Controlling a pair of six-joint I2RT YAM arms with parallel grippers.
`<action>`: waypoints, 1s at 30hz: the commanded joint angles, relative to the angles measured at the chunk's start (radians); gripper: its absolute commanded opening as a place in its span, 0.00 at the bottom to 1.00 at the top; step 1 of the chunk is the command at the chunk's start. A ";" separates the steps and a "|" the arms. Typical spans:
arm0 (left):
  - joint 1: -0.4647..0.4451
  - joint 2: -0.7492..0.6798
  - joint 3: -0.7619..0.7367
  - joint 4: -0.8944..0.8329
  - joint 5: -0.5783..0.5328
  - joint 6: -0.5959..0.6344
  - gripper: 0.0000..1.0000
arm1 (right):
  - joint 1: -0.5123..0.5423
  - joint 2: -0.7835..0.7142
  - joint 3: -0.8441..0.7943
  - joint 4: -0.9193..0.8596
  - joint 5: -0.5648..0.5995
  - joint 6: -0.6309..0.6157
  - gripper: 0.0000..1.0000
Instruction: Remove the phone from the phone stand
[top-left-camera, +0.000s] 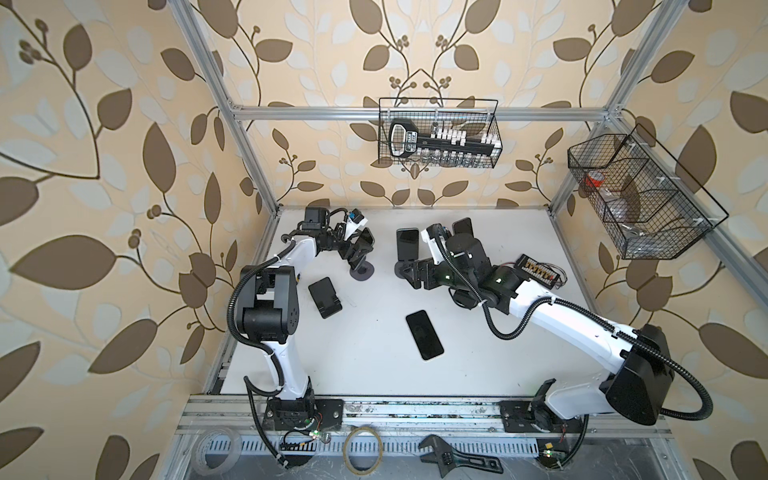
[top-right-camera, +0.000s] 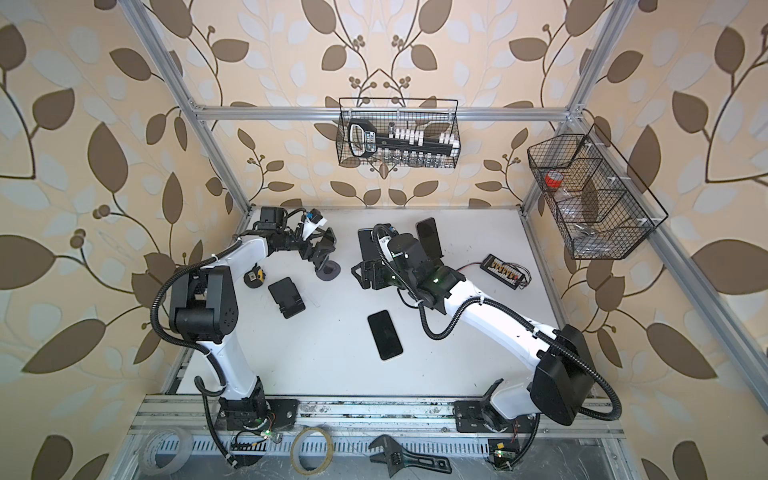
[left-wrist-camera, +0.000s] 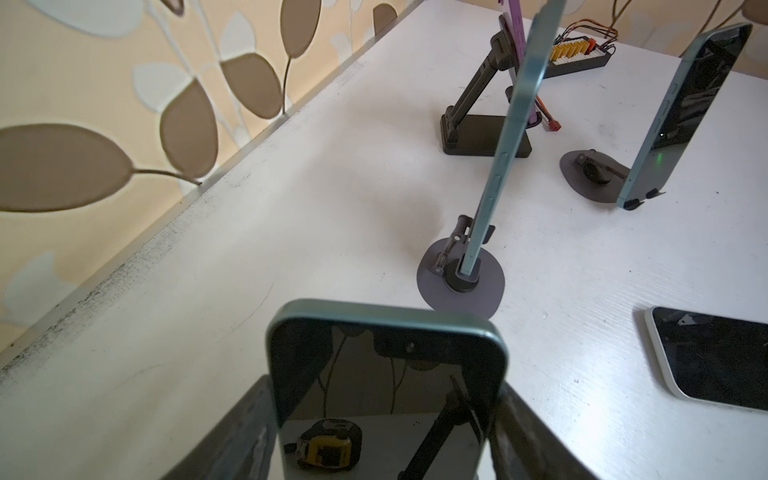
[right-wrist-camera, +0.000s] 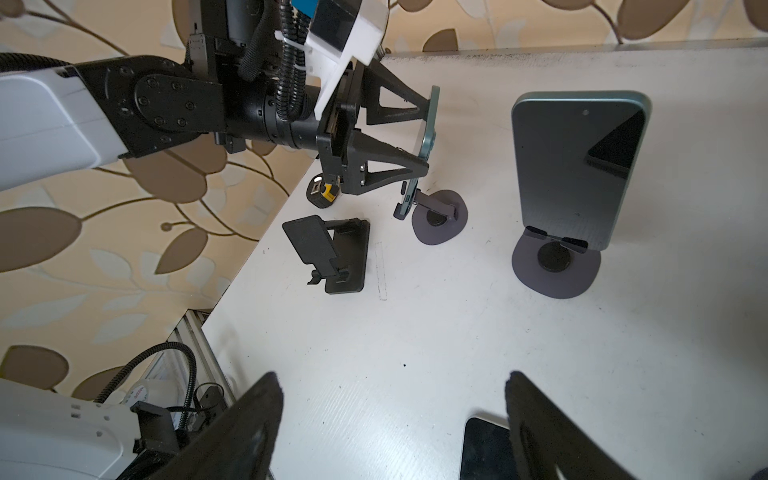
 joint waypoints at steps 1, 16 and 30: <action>0.007 -0.006 0.037 -0.017 0.055 0.051 0.69 | 0.005 0.015 0.033 0.003 -0.008 0.005 0.85; 0.009 -0.047 -0.004 0.068 0.047 0.007 0.59 | 0.011 0.033 0.054 -0.001 -0.013 0.008 0.83; 0.012 -0.099 -0.032 0.101 0.028 -0.006 0.56 | 0.020 0.035 0.062 0.002 -0.021 0.009 0.81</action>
